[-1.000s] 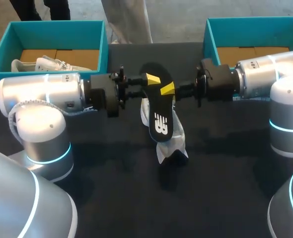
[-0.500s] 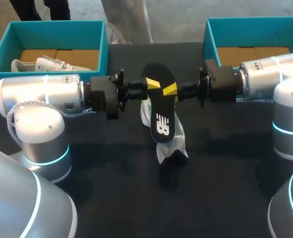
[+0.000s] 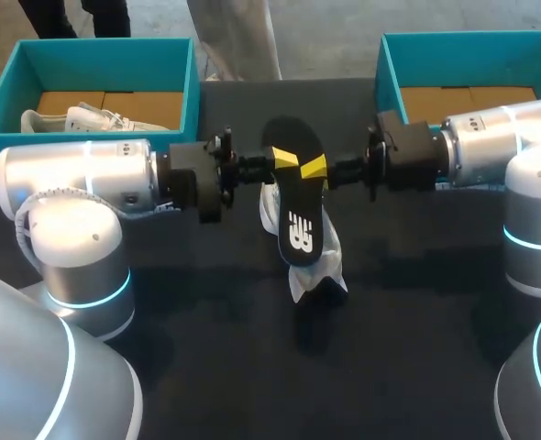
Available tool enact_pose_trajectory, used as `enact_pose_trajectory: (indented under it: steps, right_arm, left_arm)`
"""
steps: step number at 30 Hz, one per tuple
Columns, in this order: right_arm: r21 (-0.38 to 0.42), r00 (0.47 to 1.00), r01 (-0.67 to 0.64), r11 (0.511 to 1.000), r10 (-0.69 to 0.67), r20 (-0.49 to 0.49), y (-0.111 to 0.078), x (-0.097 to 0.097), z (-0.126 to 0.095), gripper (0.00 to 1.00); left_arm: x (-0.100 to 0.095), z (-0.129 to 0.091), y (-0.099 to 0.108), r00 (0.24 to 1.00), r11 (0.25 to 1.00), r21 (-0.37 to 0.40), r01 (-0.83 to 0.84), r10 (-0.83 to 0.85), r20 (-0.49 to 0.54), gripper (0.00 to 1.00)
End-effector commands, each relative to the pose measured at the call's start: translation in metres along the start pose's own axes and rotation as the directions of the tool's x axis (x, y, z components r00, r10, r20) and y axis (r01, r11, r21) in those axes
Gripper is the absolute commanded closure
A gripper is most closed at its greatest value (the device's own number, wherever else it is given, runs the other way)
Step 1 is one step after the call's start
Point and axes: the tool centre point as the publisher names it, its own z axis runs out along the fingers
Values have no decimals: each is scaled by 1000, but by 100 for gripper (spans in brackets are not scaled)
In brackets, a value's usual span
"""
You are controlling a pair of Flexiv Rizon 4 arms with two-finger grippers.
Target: Take the shoe out of the shoebox, open the shoe tongue, remove and reinsert the insole, then place the shoe into the shoebox
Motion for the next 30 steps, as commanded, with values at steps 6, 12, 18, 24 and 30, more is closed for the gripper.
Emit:
enact_pose_trajectory:
  steps: [6, 12, 18, 24, 30]
  right_arm:
    - [-1, 1000, -2, 1000, 2, 2, 0, -4, 0, 9]
    - [-30, 1000, -12, 999, 13, 16, 0, -8, -5, 0]
    - [-76, 997, -49, 996, 53, 55, -4, -16, -18, 0]
    - [-115, 991, -81, 990, 93, 95, -11, -24, -28, 0]
    - [-154, 980, -120, 981, 141, 140, -22, -35, -40, 0]
  left_arm:
    - [4, 1, -3, 999, 999, 32, 35, -35, -16, 100]
    - [8, -2, -5, 996, 994, 62, 85, -83, -30, 100]
    - [12, -7, -8, 988, 985, 85, 153, -151, -37, 100]
    - [18, -12, -14, 972, 968, 94, 232, -228, -47, 100]
    - [21, -15, -22, 943, 940, 86, 331, -327, -57, 100]
